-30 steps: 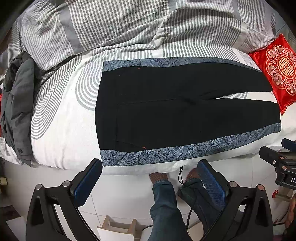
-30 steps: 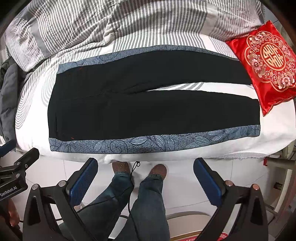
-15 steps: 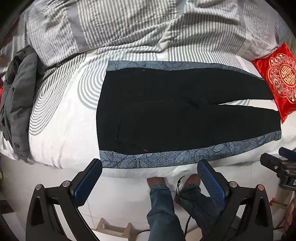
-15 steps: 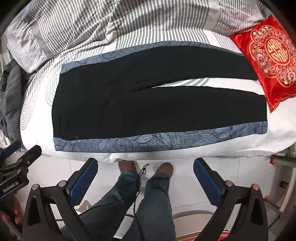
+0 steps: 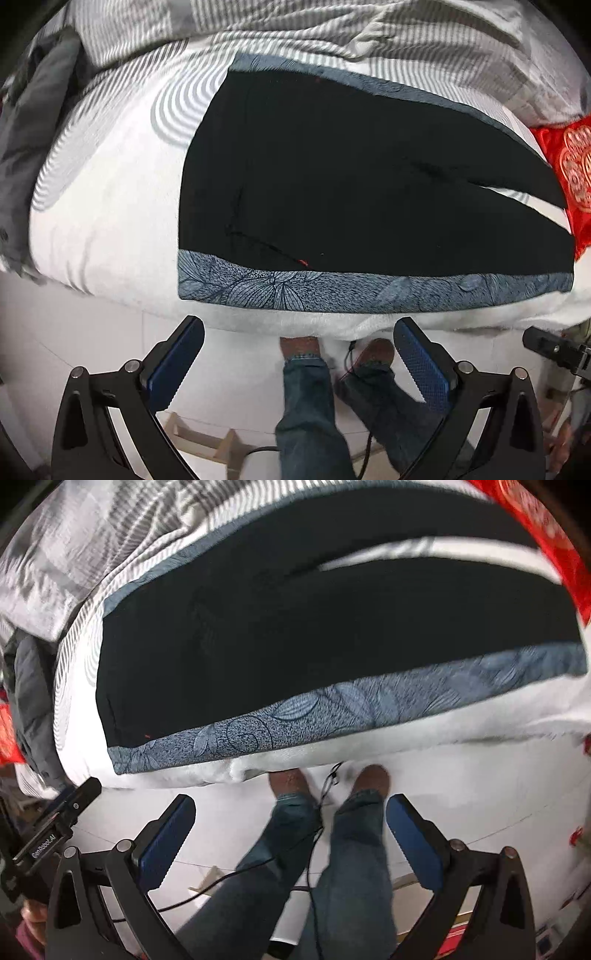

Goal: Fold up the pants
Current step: 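Lower both grippers onto the trouser waistband edge and close them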

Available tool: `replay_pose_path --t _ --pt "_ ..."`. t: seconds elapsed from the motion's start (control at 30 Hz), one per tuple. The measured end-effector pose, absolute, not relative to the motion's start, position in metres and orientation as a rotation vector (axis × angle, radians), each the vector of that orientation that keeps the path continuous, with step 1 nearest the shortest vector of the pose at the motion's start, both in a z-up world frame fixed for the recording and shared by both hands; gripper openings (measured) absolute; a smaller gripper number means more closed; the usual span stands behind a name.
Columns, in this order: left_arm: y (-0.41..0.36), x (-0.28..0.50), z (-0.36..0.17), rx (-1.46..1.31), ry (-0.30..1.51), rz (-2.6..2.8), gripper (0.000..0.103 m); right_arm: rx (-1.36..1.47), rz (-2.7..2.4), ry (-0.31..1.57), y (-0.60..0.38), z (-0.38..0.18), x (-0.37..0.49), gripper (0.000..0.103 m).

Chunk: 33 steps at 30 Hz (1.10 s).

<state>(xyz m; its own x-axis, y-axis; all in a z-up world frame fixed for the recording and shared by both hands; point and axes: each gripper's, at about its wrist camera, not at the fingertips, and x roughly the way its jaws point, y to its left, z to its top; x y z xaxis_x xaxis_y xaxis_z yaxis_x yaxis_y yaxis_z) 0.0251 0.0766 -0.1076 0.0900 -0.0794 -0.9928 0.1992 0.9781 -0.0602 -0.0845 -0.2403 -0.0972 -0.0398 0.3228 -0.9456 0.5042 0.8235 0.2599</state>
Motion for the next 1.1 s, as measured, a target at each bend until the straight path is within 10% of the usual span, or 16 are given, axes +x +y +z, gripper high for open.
replay_pose_path --t 0.53,0.9,1.0,1.1 --pt "0.126 0.015 -0.212 -0.24 1.48 -0.163 0.103 1.155 -0.084 1.514 -0.254 -0.216 -0.113 0.101" --pt "0.119 0.013 -0.24 -0.341 1.457 -0.251 0.097 1.343 0.0 1.41 -0.255 -0.242 -0.106 0.08" --pt "0.118 0.014 -0.24 -0.356 1.456 -0.255 0.096 1.415 0.067 1.362 -0.252 -0.237 -0.105 0.043" --pt "0.122 0.014 -0.24 -0.377 1.456 -0.257 0.096 1.428 0.069 1.355 -0.251 -0.235 -0.098 0.043"
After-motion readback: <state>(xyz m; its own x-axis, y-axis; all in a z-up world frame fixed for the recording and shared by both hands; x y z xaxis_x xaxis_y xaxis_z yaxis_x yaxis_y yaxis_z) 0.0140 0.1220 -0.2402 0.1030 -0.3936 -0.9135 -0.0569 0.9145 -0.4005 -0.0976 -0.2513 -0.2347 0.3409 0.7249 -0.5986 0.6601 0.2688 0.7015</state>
